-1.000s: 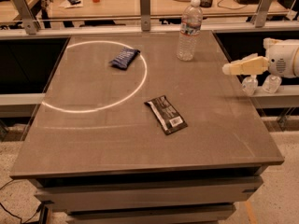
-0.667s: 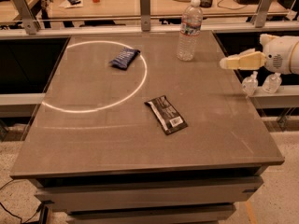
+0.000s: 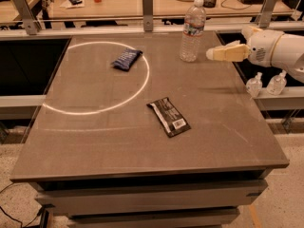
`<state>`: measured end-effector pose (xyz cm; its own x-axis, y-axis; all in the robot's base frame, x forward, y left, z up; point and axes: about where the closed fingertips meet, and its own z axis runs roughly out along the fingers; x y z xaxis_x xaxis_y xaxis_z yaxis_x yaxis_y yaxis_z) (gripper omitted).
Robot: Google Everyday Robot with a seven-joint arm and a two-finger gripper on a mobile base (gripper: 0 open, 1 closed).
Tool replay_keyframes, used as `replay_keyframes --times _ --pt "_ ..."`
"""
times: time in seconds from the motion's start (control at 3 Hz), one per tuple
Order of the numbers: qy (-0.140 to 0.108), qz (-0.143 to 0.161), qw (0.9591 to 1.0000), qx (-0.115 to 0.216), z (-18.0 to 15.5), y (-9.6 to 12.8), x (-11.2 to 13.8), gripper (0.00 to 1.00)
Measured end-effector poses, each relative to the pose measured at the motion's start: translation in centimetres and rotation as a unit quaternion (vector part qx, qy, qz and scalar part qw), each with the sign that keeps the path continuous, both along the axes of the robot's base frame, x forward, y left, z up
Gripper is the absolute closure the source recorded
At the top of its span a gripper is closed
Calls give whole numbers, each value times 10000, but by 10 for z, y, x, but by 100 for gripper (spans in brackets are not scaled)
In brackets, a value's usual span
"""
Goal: Knock water bottle over
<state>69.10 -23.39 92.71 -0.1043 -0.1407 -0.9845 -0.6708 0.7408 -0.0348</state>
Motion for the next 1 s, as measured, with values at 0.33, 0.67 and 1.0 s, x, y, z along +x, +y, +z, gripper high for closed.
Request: replay_keyframes --times 0.33,0.67,1.0 --pt "-76 28 10000 3 -8 16 24 0" --pt "-227 -15 9997 51 -11 29 55 0" --pt "-354 -8 9993 118 -14 44 78 0"
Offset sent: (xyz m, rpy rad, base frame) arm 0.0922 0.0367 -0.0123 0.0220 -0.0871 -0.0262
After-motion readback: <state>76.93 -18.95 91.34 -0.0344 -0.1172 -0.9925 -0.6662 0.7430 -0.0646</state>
